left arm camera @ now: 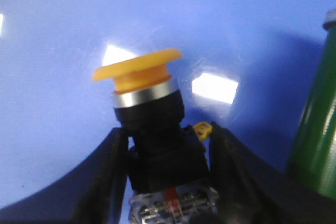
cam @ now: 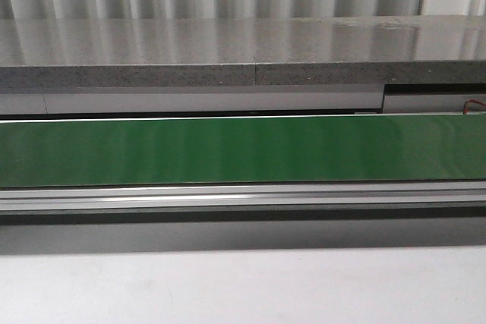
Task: Move button from right to left
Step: 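Lift the button with the left gripper and carry it over the blue tray, then lower the button into the blue tray and open the left gripper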
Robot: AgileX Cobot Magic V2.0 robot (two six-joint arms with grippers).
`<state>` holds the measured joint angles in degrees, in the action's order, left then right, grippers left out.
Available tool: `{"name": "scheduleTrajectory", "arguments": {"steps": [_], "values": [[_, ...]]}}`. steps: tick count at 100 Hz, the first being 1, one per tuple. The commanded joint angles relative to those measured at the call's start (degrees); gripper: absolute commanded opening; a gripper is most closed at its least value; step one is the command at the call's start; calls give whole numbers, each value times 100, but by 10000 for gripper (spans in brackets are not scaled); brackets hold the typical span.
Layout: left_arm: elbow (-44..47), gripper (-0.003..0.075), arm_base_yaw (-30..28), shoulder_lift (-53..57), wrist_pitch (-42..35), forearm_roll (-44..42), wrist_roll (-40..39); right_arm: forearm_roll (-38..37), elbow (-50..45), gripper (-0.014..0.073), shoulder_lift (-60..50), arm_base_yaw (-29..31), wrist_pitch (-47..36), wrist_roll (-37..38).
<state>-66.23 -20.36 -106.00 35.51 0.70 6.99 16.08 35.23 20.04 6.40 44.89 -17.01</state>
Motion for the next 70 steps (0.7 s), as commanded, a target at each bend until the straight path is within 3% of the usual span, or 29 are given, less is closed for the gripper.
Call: {"name": "scheduleTrajectory", "arguments": {"steps": [1, 10, 17, 48, 70], "values": [[-167, 235, -18, 265, -182, 58, 25, 30, 121, -67, 43, 22, -420, -64], [-167, 412, -18, 265, -182, 48, 25, 30, 121, -67, 43, 22, -420, -64], [-167, 491, -18, 265, -204, 48, 25, 30, 121, -67, 43, 22, -420, -64], [-167, 501, -18, 428, -312, 37, 25, 30, 121, -67, 43, 22, -420, -64], [-153, 477, 5, 1273, -474, 360, 25, 30, 121, -67, 43, 22, -420, -64]]}}
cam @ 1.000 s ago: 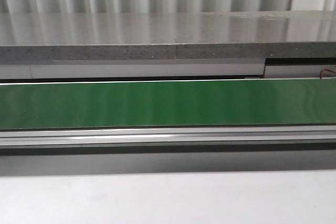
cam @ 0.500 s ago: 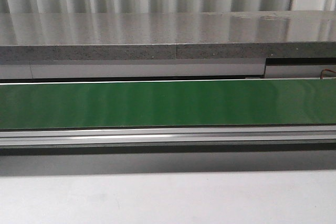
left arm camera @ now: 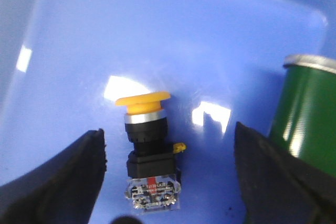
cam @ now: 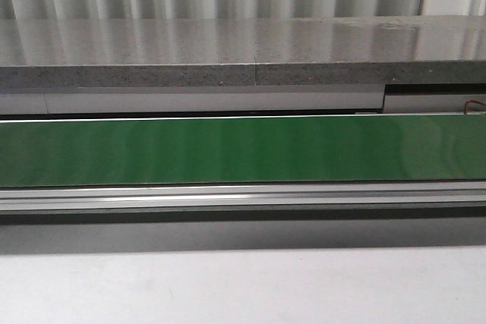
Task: Move button from right to left
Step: 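Lower the button into the blue tray and open the left gripper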
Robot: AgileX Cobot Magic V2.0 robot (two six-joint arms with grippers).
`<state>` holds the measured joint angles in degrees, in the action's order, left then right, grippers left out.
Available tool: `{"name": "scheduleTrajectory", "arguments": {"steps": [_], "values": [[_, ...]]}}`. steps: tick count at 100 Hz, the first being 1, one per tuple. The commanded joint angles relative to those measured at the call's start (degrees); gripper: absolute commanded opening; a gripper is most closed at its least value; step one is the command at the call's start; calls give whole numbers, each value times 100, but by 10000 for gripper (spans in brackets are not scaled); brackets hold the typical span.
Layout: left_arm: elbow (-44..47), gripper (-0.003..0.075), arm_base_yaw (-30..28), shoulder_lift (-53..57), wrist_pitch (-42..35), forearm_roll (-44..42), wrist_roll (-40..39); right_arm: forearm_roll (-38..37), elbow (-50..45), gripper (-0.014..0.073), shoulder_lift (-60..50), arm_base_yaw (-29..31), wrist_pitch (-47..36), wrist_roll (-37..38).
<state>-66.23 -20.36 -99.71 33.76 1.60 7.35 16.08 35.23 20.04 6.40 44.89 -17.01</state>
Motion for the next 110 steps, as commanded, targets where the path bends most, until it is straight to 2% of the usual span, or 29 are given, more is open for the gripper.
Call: {"name": "scheduleTrajectory", "arguments": {"steps": [1, 14, 28, 61, 77, 84, 93, 110], "values": [[-133, 473, 22, 679, -297, 289, -12, 30, 121, -67, 43, 22, -420, -64], [90, 432, 277, 1459, -457, 333, -12, 30, 121, -67, 43, 22, -420, -64], [496, 400, 721, 2405, -812, 333, -12, 30, 121, -67, 43, 22, -420, -64], [1664, 336, 1825, 4543, -1081, 451, -12, 30, 121, -67, 43, 22, -420, -64], [2337, 218, 2176, 5484, -1198, 508, -12, 35, 121, -68, 43, 22, -420, -64], [2603, 129, 2305, 5926, -1175, 585, -12, 35, 121, -68, 43, 22, -420, -64], [2896, -22, 2417, 6472, -1136, 674, -12, 35, 121, -68, 43, 22, -420, -64], [3236, -20, 2429, 7188, -1014, 623, -12, 35, 121, -68, 43, 22, -420, -64]]}}
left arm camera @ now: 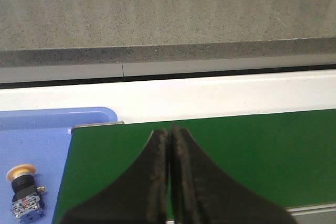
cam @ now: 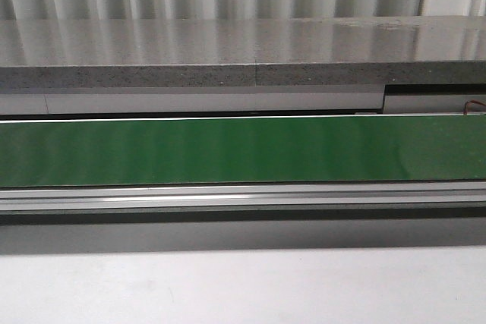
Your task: Move button from right to left
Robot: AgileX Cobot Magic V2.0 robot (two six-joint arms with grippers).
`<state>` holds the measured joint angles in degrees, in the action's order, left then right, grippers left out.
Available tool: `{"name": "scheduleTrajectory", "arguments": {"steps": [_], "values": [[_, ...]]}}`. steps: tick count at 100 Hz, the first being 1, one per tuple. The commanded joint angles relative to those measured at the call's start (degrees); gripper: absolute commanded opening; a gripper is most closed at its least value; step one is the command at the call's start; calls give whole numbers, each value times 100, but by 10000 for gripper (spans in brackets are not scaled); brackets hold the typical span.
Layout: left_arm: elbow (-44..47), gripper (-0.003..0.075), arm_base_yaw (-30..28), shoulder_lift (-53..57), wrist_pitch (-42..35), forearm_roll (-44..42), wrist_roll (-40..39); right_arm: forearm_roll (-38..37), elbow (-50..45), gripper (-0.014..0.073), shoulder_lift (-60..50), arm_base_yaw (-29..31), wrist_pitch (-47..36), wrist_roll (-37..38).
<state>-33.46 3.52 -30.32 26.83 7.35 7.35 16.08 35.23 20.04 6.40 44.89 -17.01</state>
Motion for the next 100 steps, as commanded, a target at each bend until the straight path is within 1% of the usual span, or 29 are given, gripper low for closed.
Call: {"name": "scheduleTrajectory", "arguments": {"steps": [1, 62, 69, 80, 85, 93, 100], "values": [[-38, -20, 41, 265, -320, 48, -12, 35, 121, -68, 43, 22, -420, -64], [102, -20, 41, 367, -362, 37, -12, 35, 121, -68, 43, 22, -420, -64], [253, -20, 41, 367, -690, 5, -12, 35, 121, -68, 43, 22, -420, -64], [747, -20, 193, 474, -1640, -426, -121, 35, 121, -68, 43, 22, -420, -64], [1011, -20, 283, 574, -2053, -857, -494, 41, 121, -68, 43, 22, -420, -64], [1403, -20, 340, 786, -2465, -1560, -1468, 41, 121, -68, 43, 22, -420, -64], [1721, -20, 340, 985, -2518, -1690, -1711, 41, 121, -68, 43, 22, -420, -64]]}}
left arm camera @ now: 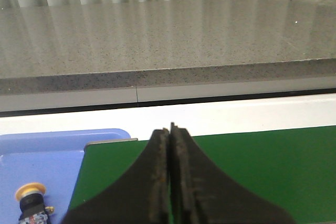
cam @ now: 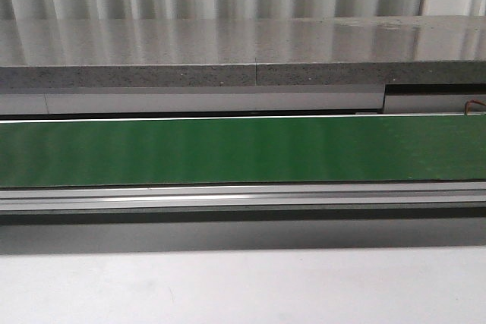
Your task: Move button from right to left
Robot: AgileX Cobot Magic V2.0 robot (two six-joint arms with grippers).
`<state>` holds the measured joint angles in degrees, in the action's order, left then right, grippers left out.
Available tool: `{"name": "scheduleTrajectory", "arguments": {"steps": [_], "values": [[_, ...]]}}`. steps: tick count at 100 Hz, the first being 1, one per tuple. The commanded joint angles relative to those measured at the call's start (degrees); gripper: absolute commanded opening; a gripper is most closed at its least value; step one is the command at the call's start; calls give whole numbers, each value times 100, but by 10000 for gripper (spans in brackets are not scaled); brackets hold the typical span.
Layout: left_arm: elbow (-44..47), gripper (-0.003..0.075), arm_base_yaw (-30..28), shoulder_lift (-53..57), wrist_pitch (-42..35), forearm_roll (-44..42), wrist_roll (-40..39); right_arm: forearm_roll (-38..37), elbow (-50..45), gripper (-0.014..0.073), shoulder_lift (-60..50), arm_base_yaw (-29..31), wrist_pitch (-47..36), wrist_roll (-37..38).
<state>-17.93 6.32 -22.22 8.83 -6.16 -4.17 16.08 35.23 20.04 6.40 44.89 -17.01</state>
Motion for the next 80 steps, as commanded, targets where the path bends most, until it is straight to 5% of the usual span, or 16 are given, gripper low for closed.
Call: {"name": "scheduleTrajectory", "arguments": {"steps": [1, 54, 80], "values": [[231, -20, 59, 198, -718, -338, -559, 41, 121, -68, 43, 22, -420, -64], [1857, -20, 59, 2423, -825, -327, -559, 41, 121, -68, 43, 22, -420, -64], [1925, -20, 48, 2448, -991, -317, -559, 41, 121, -68, 43, 22, -406, -64]]}}
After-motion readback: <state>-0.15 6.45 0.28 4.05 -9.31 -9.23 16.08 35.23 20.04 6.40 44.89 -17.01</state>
